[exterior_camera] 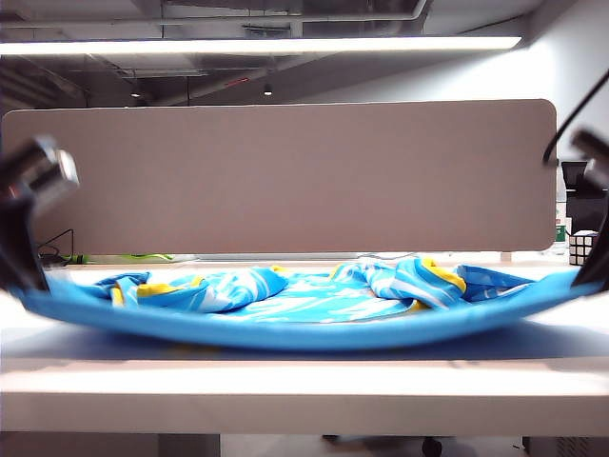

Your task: Fold the bottom side of the soccer jersey horizontally towards the center, about one-third of the way, then fold the sleeve back towards the center, creating a straight line along the edge of the the soccer jersey, and finally fold the bottom of the soccer jersey up towards the top, creating a neat rectangle.

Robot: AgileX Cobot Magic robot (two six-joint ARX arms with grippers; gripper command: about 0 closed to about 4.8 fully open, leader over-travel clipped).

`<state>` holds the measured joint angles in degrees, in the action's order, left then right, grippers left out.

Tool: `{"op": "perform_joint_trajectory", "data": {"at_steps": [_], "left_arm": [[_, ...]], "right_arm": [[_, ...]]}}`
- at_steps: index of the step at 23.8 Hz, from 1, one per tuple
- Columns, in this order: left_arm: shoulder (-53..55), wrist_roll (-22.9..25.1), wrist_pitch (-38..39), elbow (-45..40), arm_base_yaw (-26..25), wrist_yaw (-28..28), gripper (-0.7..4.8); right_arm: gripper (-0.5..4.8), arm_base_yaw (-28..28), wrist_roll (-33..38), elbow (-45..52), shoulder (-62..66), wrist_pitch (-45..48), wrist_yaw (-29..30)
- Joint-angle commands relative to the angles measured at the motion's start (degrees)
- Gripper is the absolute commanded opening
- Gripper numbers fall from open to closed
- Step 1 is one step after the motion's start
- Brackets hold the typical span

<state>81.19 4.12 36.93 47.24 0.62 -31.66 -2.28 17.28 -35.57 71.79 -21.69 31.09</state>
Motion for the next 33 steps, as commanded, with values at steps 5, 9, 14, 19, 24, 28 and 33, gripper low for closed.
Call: {"op": "perform_joint_trajectory", "data": {"at_steps": [5, 9, 14, 19, 24, 28, 33], "left_arm": [[-18.67, -0.13, 15.08, -1.07, 0.07, 3.54, -0.06], [-31.19, -1.42, 21.29, -1.09, 0.07, 3.82, -0.06], [-35.19, -4.13, 15.28, -1.03, 0.04, 7.48, -0.06], [-26.84, -7.65, -2.01, -0.83, 0.04, 7.21, -0.06], [-13.53, -9.33, -16.5, 3.02, 0.02, 6.99, -0.06], [-1.6, -9.29, -21.53, 10.86, 0.07, 5.55, -0.06], [14.51, -9.25, -26.51, 23.5, 0.07, 5.55, -0.06]], "right_arm": [[-0.05, 0.72, -2.03, -0.24, -17.49, -15.98, 0.11], [-0.05, 1.79, -1.18, -0.24, -29.48, -22.16, -0.35], [-0.05, 1.88, 4.28, -0.28, -31.58, -14.05, -1.29], [-0.05, 1.88, 6.78, -2.95, -20.48, -0.48, -1.18], [-0.05, 1.88, 6.54, -11.08, -4.31, 6.88, -1.16], [-0.05, 1.9, 5.62, -20.17, 8.46, 9.42, -0.48], [0.03, 2.1, 3.93, -34.75, 25.62, 10.6, 1.07]]}}
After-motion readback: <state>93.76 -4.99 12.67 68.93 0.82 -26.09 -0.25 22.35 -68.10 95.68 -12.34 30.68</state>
